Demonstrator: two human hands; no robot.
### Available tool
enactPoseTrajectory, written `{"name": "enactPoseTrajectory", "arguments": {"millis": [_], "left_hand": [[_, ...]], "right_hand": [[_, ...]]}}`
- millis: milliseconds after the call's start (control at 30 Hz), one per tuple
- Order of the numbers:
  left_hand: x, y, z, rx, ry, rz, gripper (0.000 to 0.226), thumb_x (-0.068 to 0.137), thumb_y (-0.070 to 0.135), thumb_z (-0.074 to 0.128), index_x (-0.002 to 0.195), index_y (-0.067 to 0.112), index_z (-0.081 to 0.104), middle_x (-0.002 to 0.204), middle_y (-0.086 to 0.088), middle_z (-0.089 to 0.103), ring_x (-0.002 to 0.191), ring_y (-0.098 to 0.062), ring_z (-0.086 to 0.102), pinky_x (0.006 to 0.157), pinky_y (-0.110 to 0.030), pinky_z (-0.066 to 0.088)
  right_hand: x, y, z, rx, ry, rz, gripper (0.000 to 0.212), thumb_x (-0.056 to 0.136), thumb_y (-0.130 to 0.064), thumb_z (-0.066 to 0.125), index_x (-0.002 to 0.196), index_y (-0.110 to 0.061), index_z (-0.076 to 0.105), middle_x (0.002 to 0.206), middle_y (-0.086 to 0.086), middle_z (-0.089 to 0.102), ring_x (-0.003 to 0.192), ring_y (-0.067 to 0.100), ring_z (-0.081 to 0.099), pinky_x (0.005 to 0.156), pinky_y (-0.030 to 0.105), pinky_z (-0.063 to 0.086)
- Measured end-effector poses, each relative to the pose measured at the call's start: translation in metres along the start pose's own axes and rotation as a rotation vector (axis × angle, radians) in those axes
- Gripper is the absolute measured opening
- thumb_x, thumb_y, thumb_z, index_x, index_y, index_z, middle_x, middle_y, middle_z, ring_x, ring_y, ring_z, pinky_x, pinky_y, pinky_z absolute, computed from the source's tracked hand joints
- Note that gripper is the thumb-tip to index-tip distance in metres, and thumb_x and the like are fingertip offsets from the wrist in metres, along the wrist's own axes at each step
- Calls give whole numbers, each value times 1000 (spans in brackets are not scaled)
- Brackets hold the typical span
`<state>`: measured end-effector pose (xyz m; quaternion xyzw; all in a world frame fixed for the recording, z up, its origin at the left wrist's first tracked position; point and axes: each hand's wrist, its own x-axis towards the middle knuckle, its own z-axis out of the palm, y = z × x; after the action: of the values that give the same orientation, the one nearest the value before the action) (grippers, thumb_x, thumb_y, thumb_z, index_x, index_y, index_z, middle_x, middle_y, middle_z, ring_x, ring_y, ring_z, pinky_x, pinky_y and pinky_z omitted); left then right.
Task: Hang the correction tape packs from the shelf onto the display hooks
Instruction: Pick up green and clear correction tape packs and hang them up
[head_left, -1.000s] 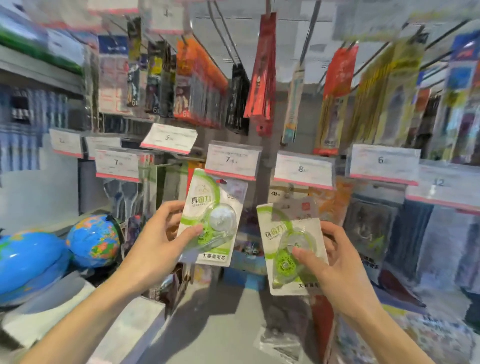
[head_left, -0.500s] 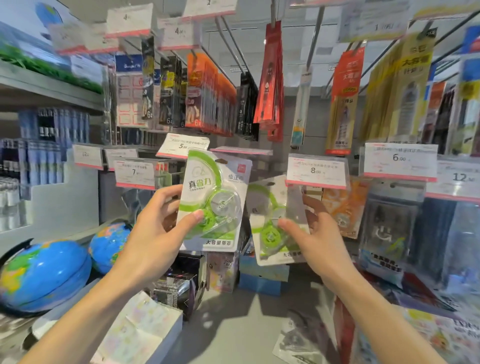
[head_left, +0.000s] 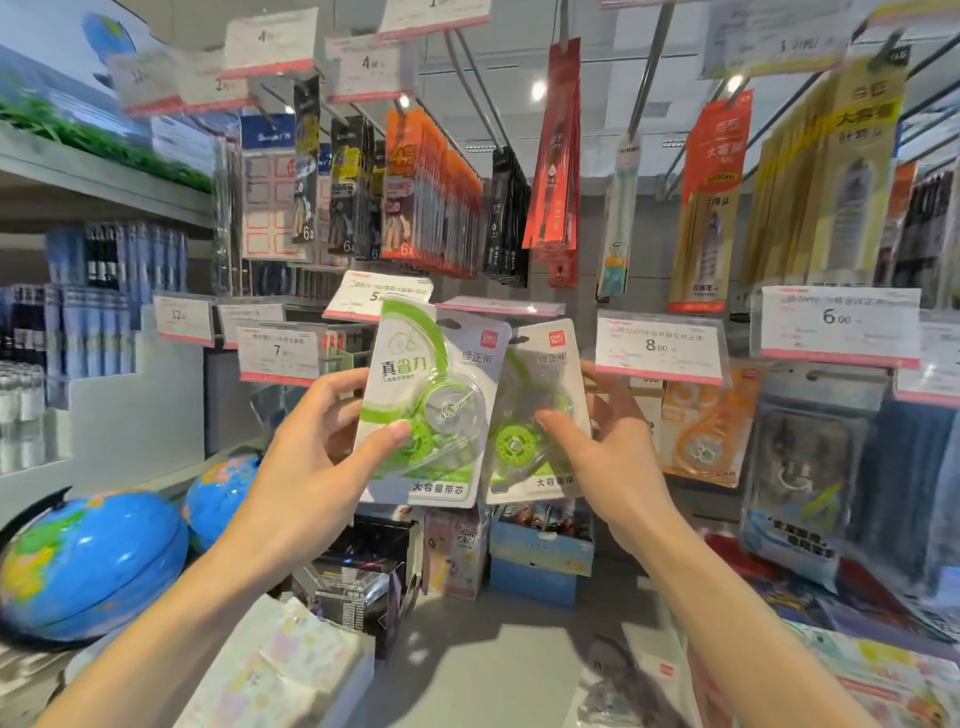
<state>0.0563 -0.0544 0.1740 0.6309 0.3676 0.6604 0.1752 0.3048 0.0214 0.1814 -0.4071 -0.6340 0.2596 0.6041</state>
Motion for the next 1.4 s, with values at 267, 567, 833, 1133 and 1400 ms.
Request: {"name": "enactPoseTrajectory", "arguments": {"millis": [267, 567, 833, 1133, 1400], "left_hand": [[2, -13, 2, -35, -29, -3, 39, 85, 29, 75, 119, 41, 60, 116, 17, 78, 109, -5, 74, 84, -13, 56], [-6, -44, 14, -62, -85, -41, 38, 86, 39, 78, 117, 50, 61, 120, 14, 77, 110, -8, 74, 86, -14, 56], [-2, -61, 12, -40, -47, -99, 38, 89, 25, 74, 119, 41, 58, 113, 23, 77, 103, 1, 74, 78, -7, 54], [-2, -70, 15, -114, -83, -169, 42, 92, 15, 72, 129, 28, 57, 117, 14, 78, 104, -7, 76, 81, -13, 56], [-6, -64, 54, -208, -240, -221, 39, 96, 5, 69, 130, 19, 56, 116, 5, 80, 105, -16, 77, 83, -21, 59]], "right_hand": [[1, 9, 15, -6, 95, -72, 57, 94, -48, 72, 142, -60, 43, 125, -6, 72, 115, 21, 70, 96, 54, 60], [22, 30, 26, -52, 131, -79, 68, 98, -49, 65, 158, -36, 35, 166, -5, 38, 152, 23, 38, 121, 48, 38], [46, 41, 38, -255, 169, -53, 75, 98, -57, 61, 162, -30, 31, 159, 2, 52, 139, 30, 56, 110, 55, 50], [33, 33, -2, -295, 10, -40, 49, 98, -36, 69, 145, -28, 56, 132, -11, 69, 103, -1, 66, 82, 13, 50], [-21, 30, -13, 78, -201, 159, 14, 99, -23, 69, 112, -28, 69, 100, -8, 84, 92, 12, 80, 76, 23, 64]]}}
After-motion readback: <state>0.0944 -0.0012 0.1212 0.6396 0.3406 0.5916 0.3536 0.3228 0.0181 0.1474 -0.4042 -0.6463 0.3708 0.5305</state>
